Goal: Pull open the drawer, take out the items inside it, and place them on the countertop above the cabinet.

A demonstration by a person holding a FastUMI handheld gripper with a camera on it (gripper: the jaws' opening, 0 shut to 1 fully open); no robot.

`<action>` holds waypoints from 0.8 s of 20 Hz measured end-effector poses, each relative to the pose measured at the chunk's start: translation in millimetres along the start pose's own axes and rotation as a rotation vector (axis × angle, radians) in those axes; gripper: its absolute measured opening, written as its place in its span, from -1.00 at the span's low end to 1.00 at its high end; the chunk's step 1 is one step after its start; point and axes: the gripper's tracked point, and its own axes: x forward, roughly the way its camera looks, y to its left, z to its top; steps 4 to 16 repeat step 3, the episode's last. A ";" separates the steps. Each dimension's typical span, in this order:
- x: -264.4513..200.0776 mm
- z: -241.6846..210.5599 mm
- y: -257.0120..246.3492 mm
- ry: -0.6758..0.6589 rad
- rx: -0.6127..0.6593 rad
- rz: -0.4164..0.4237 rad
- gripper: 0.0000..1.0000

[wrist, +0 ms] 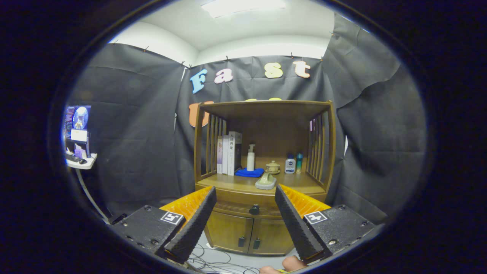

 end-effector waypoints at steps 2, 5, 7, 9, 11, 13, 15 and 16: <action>-6.4 2.5 -1.6 -0.010 0.002 0.005 1.00; -7.8 4.0 -3.1 -0.012 0.001 0.004 1.00; -7.8 4.0 -3.1 -0.012 0.001 0.004 1.00; -7.8 4.0 -3.1 -0.012 0.001 0.004 1.00; -7.8 4.0 -3.1 -0.012 0.001 0.004 1.00; -7.8 4.0 -3.1 -0.012 0.001 0.004 1.00; -7.8 4.0 -3.1 -0.012 0.001 0.004 1.00; -7.8 4.0 -3.1 -0.012 0.001 0.004 1.00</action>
